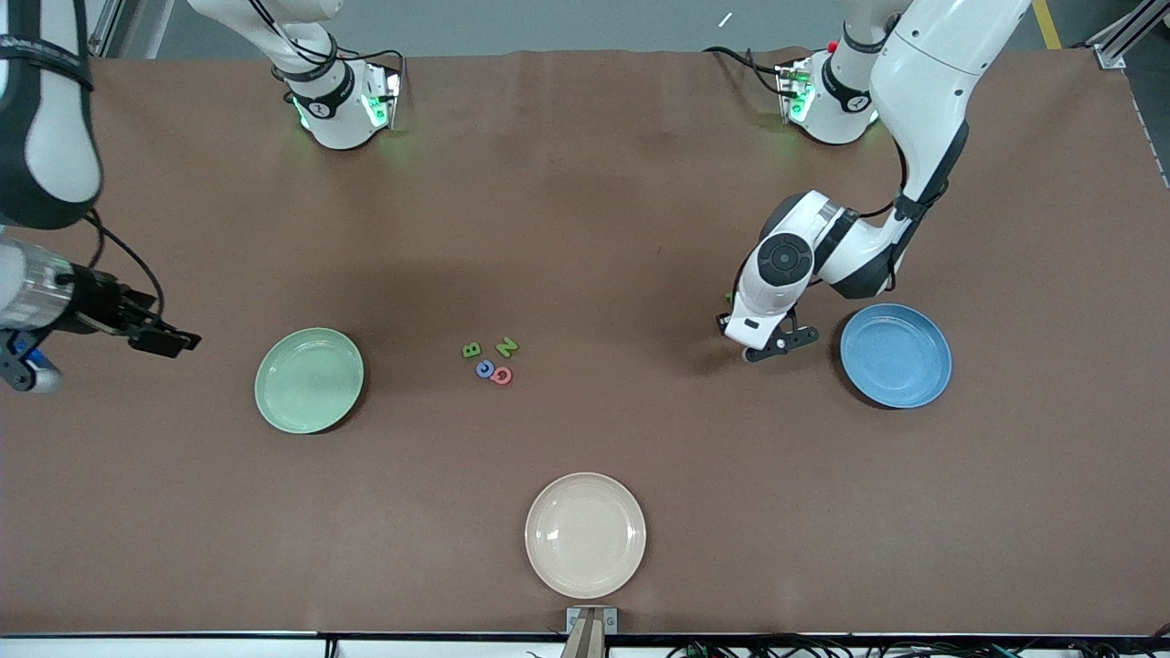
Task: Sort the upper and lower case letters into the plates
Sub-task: 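Grasp the blue 3 with the left gripper while the right gripper reaches B, then lower the 3 onto the blue plate while the right gripper grasps B, then release the B with the right gripper while the left gripper grasps x, then drop the x with the left gripper while the right gripper grasps c, then drop the c with the right gripper while the left gripper reaches p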
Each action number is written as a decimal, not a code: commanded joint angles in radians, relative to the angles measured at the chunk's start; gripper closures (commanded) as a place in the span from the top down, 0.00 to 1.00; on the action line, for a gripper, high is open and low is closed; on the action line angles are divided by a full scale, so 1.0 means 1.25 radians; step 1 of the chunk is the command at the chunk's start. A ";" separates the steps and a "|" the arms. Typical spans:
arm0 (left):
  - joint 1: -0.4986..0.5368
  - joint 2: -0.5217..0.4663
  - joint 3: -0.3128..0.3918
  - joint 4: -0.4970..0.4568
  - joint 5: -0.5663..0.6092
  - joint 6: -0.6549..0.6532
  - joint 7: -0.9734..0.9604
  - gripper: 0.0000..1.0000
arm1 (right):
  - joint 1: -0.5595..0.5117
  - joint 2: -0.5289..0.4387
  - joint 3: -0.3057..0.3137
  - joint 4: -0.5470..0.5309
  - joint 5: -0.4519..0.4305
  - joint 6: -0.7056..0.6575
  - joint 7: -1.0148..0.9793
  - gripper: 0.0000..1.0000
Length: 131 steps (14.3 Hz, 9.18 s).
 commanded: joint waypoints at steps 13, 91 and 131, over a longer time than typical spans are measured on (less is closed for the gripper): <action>0.083 -0.138 -0.006 -0.009 0.004 -0.012 0.098 0.08 | 0.264 0.008 -0.001 -0.311 0.001 0.369 0.629 1.00; 0.260 0.100 -0.305 0.000 0.247 -0.006 -0.122 0.51 | 0.123 0.188 -0.007 -0.388 -0.078 0.628 0.428 0.30; 0.762 -0.037 -0.350 -0.149 0.339 0.054 0.385 0.14 | 0.453 0.380 0.001 -0.066 0.006 0.557 0.993 0.66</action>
